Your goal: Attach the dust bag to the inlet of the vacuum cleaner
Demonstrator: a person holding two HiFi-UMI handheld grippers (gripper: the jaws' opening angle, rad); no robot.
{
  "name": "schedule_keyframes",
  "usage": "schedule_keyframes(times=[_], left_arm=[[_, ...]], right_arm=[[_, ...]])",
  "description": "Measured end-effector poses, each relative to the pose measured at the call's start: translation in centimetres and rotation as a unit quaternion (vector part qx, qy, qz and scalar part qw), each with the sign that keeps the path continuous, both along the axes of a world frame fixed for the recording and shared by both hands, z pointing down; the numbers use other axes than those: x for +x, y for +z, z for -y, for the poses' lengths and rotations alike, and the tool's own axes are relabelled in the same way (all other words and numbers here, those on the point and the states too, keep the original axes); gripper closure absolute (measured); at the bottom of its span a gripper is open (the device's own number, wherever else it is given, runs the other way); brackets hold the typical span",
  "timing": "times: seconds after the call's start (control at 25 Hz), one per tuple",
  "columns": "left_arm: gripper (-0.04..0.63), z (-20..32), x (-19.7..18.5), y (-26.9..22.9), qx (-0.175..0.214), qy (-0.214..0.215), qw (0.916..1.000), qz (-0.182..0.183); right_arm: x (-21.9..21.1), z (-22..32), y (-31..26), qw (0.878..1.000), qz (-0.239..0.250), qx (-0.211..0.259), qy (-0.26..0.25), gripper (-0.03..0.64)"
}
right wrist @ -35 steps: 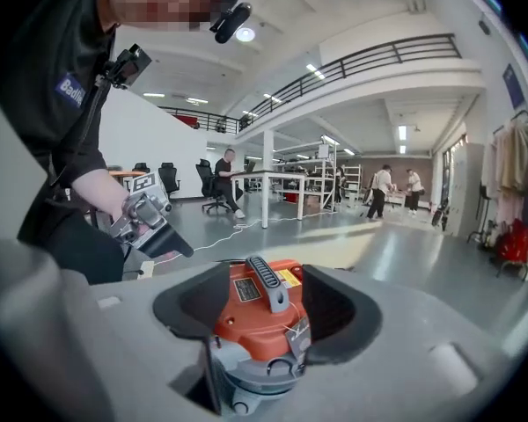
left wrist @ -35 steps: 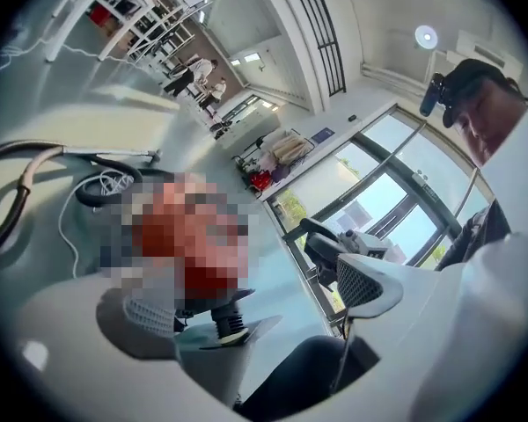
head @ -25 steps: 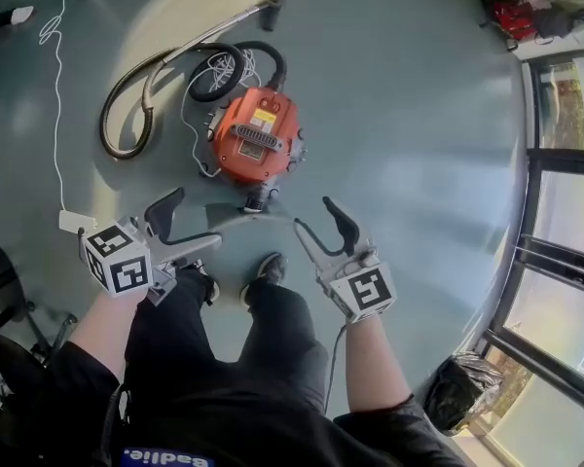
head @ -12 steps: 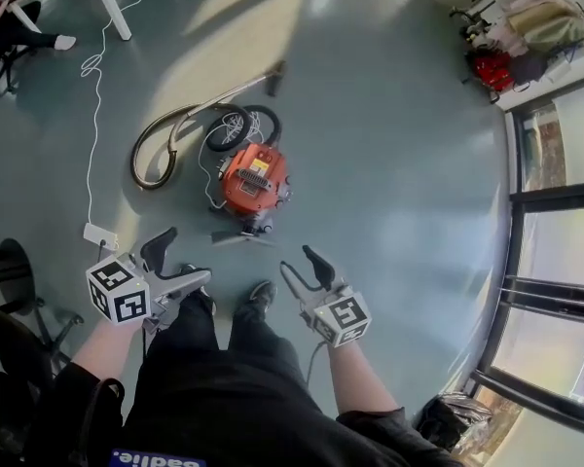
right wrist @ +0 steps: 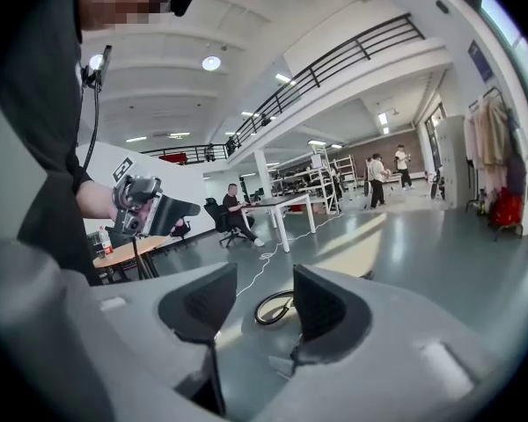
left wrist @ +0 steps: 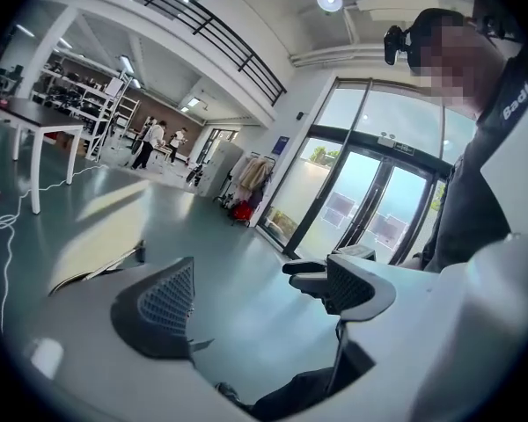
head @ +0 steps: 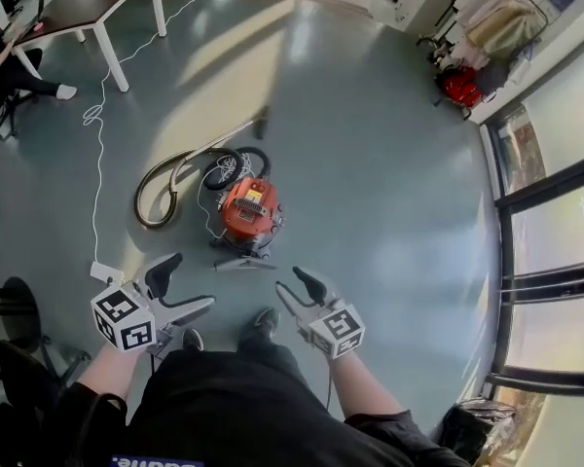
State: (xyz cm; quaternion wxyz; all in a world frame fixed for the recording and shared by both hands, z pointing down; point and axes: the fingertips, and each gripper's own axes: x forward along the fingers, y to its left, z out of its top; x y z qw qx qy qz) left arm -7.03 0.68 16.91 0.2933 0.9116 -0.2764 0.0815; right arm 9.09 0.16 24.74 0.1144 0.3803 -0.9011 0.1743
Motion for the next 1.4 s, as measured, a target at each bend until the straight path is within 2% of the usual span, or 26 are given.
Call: schedule_keyframes(times=[0.24, 0.4, 0.52, 0.64, 0.68, 0.76, 0.88, 0.96, 1.16, 1.28, 1.4], left_arm=[[0.15, -6.1, -4.1, -2.2, 0.027, 0.058, 0.9973, -0.038], [0.247, -9.1, -6.5, -3.6, 0.048, 0.072, 0.994, -0.067], [0.303, -11.1, -7.1, -4.3, 0.065, 0.081, 0.9918, -0.075], [0.375, -12.5, -6.7, -5.7, 0.097, 0.085, 0.9895, -0.066], [0.401, -12.7, -6.5, -5.9, 0.109, 0.081, 0.989, -0.059], [0.494, -12.9, -6.0, -6.1, 0.127, 0.064, 0.989, -0.043], [0.586, -13.8, -4.2, -6.4, 0.128, 0.041, 0.9902, -0.038], [0.586, -14.8, -2.3, -6.2, 0.131, 0.047, 0.9898, -0.033], [0.586, -15.9, 1.7, -5.9, 0.145, 0.067, 0.9871, -0.01], [0.586, -16.5, 3.1, -6.8, 0.169, 0.077, 0.9824, 0.012], [0.586, -17.2, 3.8, -6.3, 0.185, 0.089, 0.9782, 0.031]], right_arm=[[-5.2, -5.1, -3.5, 0.998, -0.007, 0.018, 0.058, 0.431], [-8.6, -8.2, -5.5, 0.995, 0.025, 0.013, 0.092, 0.456], [-10.6, -10.8, -7.1, 0.996, 0.019, 0.025, 0.08, 0.47], [-12.3, -13.1, -8.6, 0.998, 0.013, 0.049, 0.047, 0.488], [-12.6, -13.6, -8.5, 0.998, 0.012, 0.056, 0.036, 0.499], [-12.8, -14.5, -8.3, 0.998, 0.013, 0.062, 0.014, 0.533], [-11.9, -15.9, -8.8, 0.998, 0.026, 0.063, -0.004, 0.579], [-10.1, -16.6, -9.2, 0.997, 0.041, 0.065, -0.003, 0.624], [-7.0, -17.2, -9.7, 0.996, 0.053, 0.072, 0.007, 0.624], [-6.9, -16.9, -10.1, 0.995, 0.067, 0.075, 0.0, 0.624], [-7.3, -17.0, -12.1, 0.992, 0.078, 0.098, -0.002, 0.624]])
